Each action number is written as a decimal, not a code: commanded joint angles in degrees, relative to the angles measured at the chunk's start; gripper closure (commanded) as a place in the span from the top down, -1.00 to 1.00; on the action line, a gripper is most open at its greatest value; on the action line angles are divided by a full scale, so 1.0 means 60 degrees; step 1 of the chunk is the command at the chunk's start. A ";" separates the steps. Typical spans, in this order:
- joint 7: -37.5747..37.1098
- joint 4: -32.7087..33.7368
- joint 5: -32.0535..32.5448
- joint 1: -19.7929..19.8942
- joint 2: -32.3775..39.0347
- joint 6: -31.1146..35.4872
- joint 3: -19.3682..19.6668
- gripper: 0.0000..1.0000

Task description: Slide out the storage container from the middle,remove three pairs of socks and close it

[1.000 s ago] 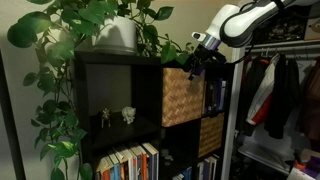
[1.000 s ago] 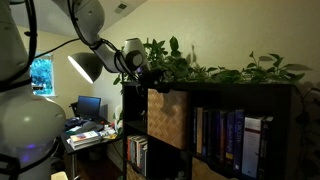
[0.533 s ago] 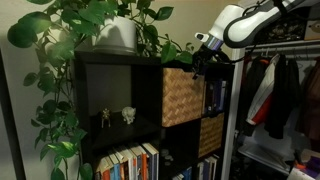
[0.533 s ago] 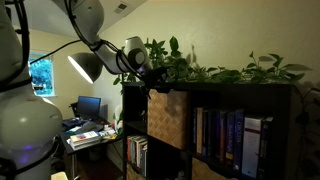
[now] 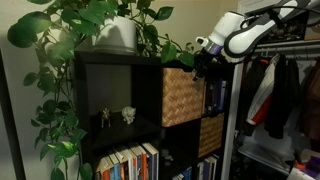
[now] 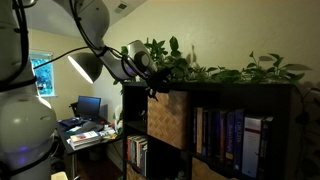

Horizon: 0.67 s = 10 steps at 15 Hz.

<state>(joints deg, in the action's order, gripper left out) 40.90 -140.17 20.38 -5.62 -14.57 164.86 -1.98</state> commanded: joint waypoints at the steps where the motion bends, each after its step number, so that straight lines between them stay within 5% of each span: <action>1: -0.0494 -0.0082 0.0093 0.0046 0.0091 0.0160 -0.0084 1.00; 10: -0.0426 0.0015 -0.0255 -0.0245 0.0398 -0.0457 -0.0083 1.00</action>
<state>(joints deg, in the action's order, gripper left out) 38.71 -140.18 19.51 -6.42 -11.80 164.79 -2.15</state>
